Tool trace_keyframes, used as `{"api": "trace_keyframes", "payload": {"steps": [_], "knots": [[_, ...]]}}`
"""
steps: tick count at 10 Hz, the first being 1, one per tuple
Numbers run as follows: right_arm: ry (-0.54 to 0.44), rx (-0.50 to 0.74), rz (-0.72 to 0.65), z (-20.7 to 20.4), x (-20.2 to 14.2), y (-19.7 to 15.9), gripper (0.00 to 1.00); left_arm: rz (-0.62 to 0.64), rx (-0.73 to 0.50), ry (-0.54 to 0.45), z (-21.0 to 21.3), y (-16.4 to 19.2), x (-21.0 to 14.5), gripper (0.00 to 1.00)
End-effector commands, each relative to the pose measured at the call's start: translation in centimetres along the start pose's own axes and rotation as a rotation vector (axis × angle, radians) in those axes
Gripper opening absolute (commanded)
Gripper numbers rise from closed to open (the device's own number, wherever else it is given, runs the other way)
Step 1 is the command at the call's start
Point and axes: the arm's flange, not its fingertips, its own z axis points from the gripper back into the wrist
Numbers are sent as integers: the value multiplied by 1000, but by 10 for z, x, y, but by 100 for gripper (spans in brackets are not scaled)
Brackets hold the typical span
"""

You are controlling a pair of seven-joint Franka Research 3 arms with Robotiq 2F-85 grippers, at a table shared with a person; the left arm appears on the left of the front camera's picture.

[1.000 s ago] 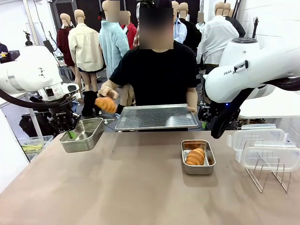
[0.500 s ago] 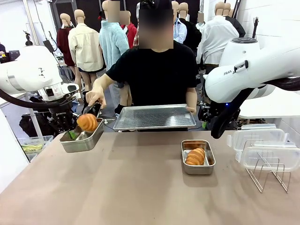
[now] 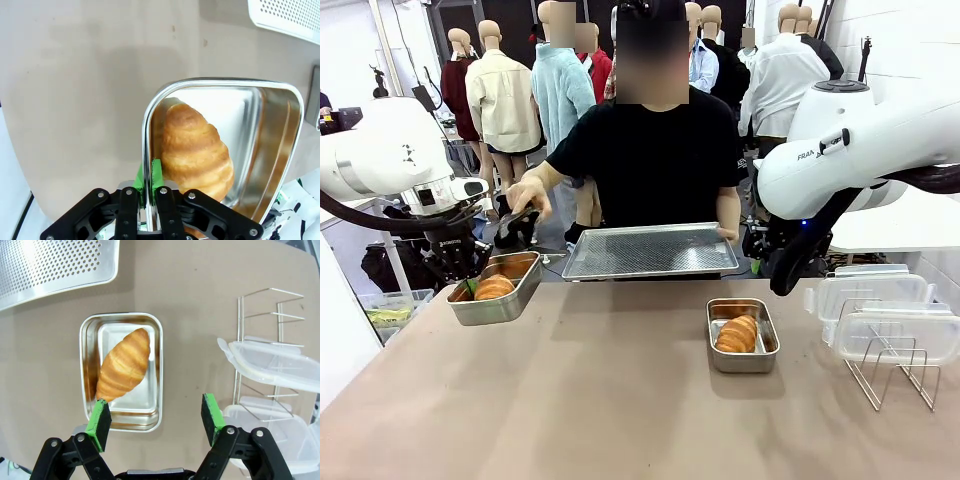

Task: Place the bread in airtight containers.
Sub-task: Once an object is inside an Airtight Container , place the container in the center of the table.

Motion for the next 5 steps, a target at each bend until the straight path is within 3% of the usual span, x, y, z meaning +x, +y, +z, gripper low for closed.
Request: {"api": "trace_keyframes", "payload": {"steps": [1, 5], "knots": [[-5, 8, -7, -2, -2, -1, 90, 2, -1, -7, 4, 1, 0, 0], [-5, 8, -7, -2, -2, -1, 90, 2, -1, -7, 4, 1, 0, 0]]}}
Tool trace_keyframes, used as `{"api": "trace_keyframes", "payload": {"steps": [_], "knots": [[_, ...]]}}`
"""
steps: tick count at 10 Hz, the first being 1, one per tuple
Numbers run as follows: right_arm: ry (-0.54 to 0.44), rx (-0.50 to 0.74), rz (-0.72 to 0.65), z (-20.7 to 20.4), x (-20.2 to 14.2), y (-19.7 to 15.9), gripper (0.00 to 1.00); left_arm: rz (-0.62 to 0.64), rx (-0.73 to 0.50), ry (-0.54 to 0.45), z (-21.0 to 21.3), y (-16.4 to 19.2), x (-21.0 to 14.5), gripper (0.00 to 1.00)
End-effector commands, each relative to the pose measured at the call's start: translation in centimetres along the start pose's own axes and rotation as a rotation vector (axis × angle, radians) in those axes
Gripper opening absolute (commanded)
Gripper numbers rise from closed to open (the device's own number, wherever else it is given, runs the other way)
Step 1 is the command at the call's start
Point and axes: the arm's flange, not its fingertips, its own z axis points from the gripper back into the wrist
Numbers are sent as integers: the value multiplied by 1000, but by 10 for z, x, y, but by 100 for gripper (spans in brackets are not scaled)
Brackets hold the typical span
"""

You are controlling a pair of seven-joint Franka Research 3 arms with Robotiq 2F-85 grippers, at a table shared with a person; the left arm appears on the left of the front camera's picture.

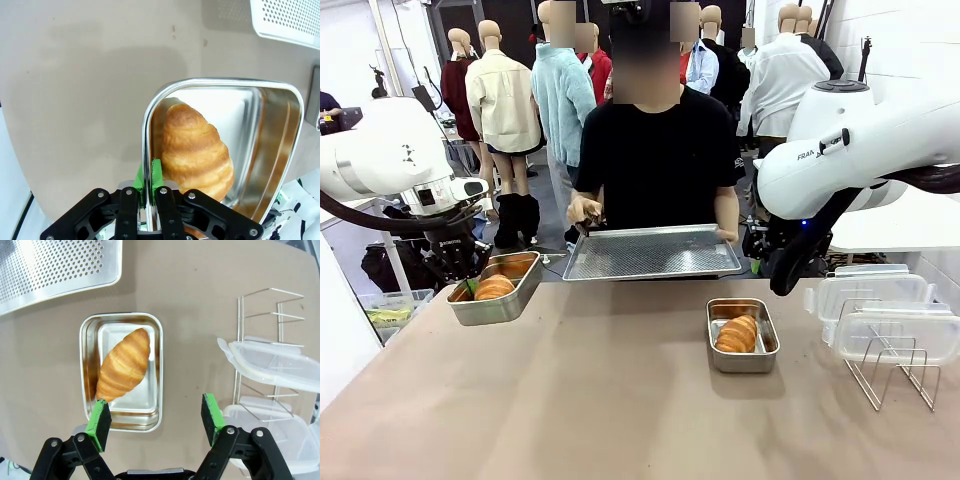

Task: Place the bread in airtight containers.
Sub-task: Once an object is inside an Airtight Container , place the container in the center of the table.

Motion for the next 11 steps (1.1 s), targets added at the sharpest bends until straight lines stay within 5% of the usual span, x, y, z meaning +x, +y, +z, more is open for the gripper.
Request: {"api": "trace_keyframes", "payload": {"steps": [1, 11], "knots": [[-5, 8, -7, -2, -2, -1, 90, 2, -1, -7, 4, 1, 0, 0], [-5, 8, -7, -2, -2, -1, 90, 2, -1, -7, 4, 1, 0, 0]]}}
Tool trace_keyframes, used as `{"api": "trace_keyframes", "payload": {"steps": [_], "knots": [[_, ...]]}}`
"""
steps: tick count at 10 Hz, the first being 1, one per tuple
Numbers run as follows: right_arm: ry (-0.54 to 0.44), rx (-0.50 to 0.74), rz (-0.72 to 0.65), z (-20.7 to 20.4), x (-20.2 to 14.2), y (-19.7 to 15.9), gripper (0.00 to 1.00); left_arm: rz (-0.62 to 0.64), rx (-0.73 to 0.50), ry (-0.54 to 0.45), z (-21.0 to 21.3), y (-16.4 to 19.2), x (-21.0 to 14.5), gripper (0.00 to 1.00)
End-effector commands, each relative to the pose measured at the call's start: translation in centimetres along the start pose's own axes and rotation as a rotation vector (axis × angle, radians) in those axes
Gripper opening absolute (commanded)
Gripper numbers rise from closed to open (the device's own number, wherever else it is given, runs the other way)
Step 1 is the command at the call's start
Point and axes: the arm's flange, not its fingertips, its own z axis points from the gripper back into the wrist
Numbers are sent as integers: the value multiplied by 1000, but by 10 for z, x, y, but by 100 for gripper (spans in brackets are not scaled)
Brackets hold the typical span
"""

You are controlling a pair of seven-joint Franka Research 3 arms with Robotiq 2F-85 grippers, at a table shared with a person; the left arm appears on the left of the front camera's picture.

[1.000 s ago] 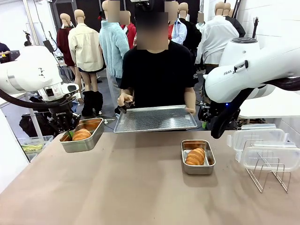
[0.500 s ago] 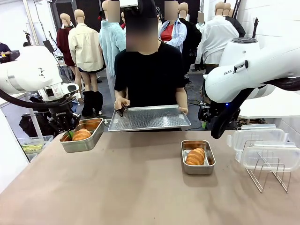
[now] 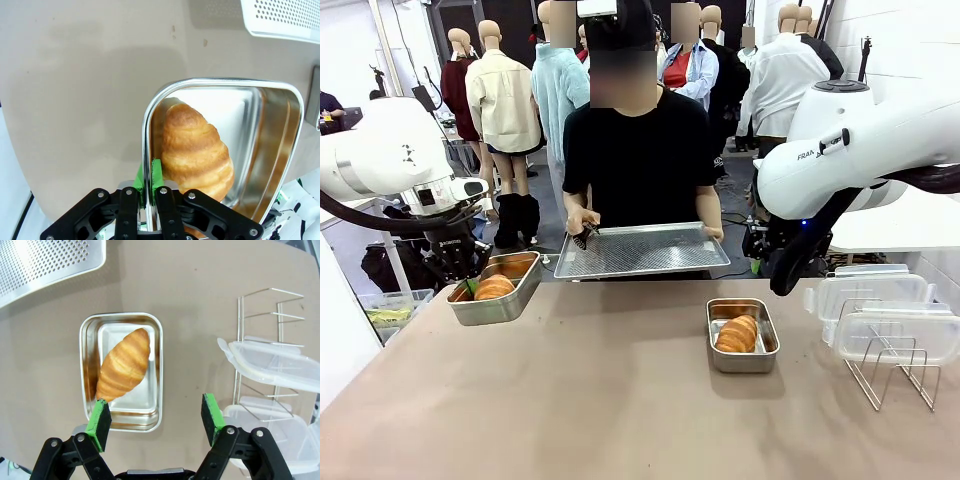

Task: Place the bread in airtight containers.
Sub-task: Once an object is inside an Airtight Container , place the container in the center of the table.

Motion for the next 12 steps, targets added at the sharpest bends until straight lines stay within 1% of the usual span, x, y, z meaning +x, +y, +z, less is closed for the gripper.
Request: {"api": "trace_keyframes", "payload": {"steps": [1, 4, 6, 7, 8, 9, 10, 11, 12], "knots": [[-5, 8, -7, -2, -2, -1, 90, 2, -1, -7, 4, 1, 0, 0], [-5, 8, -7, -2, -2, -1, 90, 0, 0, 0, 0, 0, 0, 0], [-5, 8, -7, -2, -2, -1, 90, 89, 68, -46, -33, -7, 15, 0], [-5, 8, -7, -2, -2, -1, 90, 103, 74, -37, -48, -4, 22, 0], [-5, 8, -7, -2, -2, -1, 90, 135, 46, -78, -61, 0, 27, 0], [-5, 8, -7, -2, -2, -1, 90, 136, 28, -117, -77, 1, 29, 0], [-5, 8, -7, -2, -2, -1, 90, 113, 34, -96, -96, 5, 30, 0], [-5, 8, -7, -2, -2, -1, 90, 101, 55, -54, -107, 6, 27, 0], [-5, 8, -7, -2, -2, -1, 90, 94, 70, -35, -113, 6, 22, 0]]}}
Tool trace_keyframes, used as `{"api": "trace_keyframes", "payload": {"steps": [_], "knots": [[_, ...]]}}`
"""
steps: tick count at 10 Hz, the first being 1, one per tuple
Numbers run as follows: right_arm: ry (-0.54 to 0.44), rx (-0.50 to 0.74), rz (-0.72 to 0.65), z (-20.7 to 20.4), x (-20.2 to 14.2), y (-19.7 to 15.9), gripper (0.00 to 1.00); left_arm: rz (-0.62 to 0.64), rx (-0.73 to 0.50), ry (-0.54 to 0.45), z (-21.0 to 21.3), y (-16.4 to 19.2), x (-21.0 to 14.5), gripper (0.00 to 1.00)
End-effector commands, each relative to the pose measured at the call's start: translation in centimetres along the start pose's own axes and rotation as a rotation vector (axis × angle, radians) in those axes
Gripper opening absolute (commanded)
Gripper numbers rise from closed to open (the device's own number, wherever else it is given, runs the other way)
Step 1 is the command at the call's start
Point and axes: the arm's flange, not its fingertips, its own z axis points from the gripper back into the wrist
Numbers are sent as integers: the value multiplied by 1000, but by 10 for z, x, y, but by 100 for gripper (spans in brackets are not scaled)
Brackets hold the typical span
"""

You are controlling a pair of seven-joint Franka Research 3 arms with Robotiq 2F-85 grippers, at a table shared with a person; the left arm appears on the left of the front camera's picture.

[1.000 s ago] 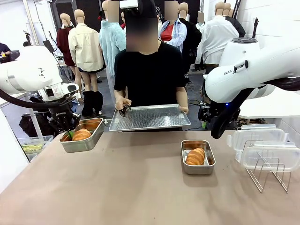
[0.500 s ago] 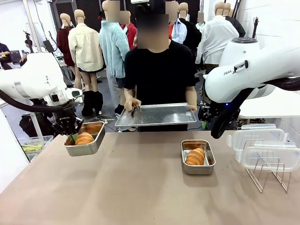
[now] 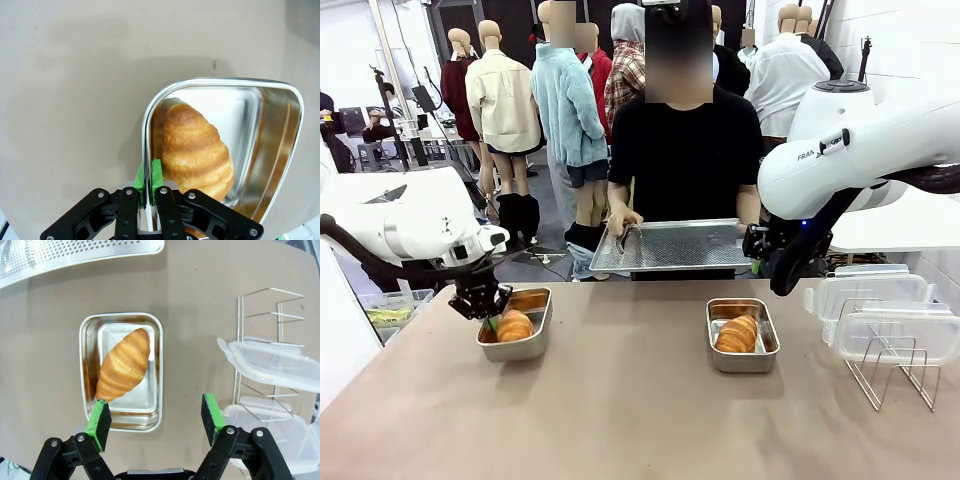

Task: Place the bread in airtight containers.
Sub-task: Once an object is inside an Airtight Container , place the container in the center of the table.

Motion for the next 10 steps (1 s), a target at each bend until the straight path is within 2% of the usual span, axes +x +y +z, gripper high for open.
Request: {"api": "trace_keyframes", "payload": {"steps": [1, 3, 4, 8, 10], "knots": [[-5, 8, -7, -2, -2, -1, 90, -26, 42, 9, 2, -2, -13, 0], [-5, 8, -7, -2, -2, -1, 90, -57, 56, 10, -1, -2, -19, 0], [-5, 8, -7, -2, -2, -1, 90, -53, 58, 0, -1, -2, -16, 7], [-5, 8, -7, -2, -2, -1, 90, -62, 49, -34, 11, -3, -21, 82], [-5, 8, -7, -2, -2, -1, 90, -41, 48, -82, 28, 6, -23, 82]]}}
